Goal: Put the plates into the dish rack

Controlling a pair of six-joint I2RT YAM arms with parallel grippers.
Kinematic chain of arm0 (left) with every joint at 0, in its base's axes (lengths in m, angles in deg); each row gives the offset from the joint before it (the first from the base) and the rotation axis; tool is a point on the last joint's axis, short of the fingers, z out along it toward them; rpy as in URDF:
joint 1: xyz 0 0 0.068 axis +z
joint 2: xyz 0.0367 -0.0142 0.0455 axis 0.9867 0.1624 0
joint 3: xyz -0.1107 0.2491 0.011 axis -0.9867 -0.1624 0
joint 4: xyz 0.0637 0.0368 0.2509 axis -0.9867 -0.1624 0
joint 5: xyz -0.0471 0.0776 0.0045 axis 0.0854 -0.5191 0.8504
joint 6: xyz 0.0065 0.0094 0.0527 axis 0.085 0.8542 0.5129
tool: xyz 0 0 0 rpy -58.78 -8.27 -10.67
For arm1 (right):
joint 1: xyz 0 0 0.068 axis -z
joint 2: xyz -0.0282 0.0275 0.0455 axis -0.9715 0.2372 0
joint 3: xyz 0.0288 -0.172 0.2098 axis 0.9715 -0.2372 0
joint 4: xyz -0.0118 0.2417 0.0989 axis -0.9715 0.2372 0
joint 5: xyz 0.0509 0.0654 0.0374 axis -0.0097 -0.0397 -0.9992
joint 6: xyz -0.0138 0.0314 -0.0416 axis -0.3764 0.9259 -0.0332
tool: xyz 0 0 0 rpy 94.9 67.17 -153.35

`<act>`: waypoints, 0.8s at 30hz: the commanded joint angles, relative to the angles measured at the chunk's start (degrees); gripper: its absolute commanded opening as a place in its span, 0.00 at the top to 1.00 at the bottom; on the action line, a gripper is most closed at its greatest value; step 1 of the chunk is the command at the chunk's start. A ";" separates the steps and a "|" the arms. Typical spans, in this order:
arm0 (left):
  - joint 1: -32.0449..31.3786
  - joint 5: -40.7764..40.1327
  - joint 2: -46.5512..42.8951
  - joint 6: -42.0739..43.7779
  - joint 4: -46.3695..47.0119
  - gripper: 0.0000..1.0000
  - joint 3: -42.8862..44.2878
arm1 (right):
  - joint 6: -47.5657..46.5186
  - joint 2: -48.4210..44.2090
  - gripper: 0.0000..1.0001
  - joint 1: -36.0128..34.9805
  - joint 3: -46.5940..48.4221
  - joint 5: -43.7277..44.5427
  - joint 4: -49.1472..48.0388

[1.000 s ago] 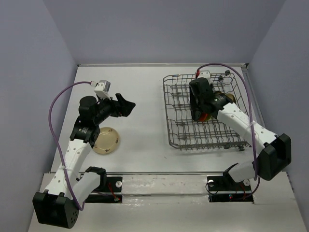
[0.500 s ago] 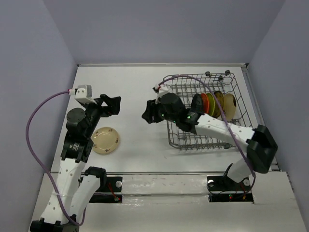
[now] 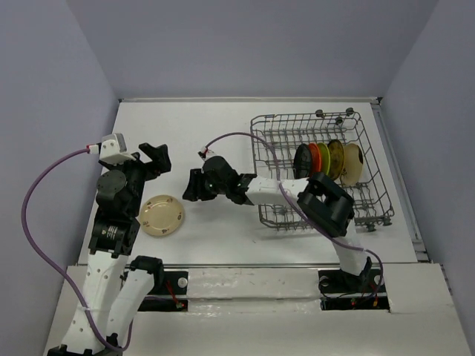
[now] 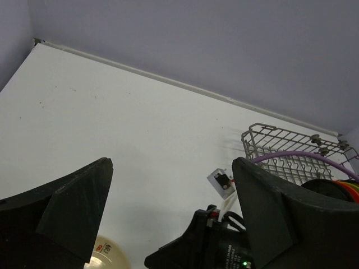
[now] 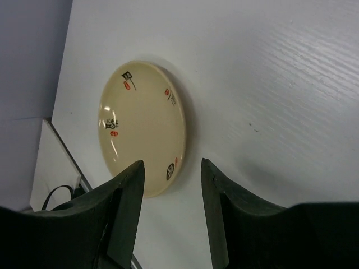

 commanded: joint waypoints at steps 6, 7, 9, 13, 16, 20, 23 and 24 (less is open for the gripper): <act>-1.43 0.15 -0.64 1.67 2.38 0.01 1.65 | 8.50 13.22 0.51 -1.44 9.54 -9.83 -5.03; -1.51 0.24 -0.64 1.76 2.47 0.01 1.65 | 8.94 14.10 0.52 -2.13 10.85 -10.20 -5.21; -1.51 0.41 -0.64 1.76 2.47 0.01 1.65 | 9.38 16.64 0.53 -2.75 12.17 -10.73 -5.21; -1.51 -0.11 -0.82 2.20 2.38 0.01 1.65 | 11.57 19.29 0.84 -3.28 13.85 -11.26 -5.21; -1.51 0.06 -0.91 2.20 2.38 0.01 1.57 | 10.53 16.14 0.93 -3.28 11.49 -6.45 -5.21; -1.60 0.85 -0.82 2.29 2.56 0.01 1.48 | 3.43 7.10 0.93 -3.28 6.22 2.96 -3.81; -1.60 1.03 -1.08 2.37 2.65 0.01 1.39 | -2.29 -2.02 0.93 -3.28 3.67 14.52 1.88; -1.60 1.12 -1.17 2.46 2.65 0.01 1.39 | -7.01 -4.41 0.93 -3.28 3.40 17.89 3.91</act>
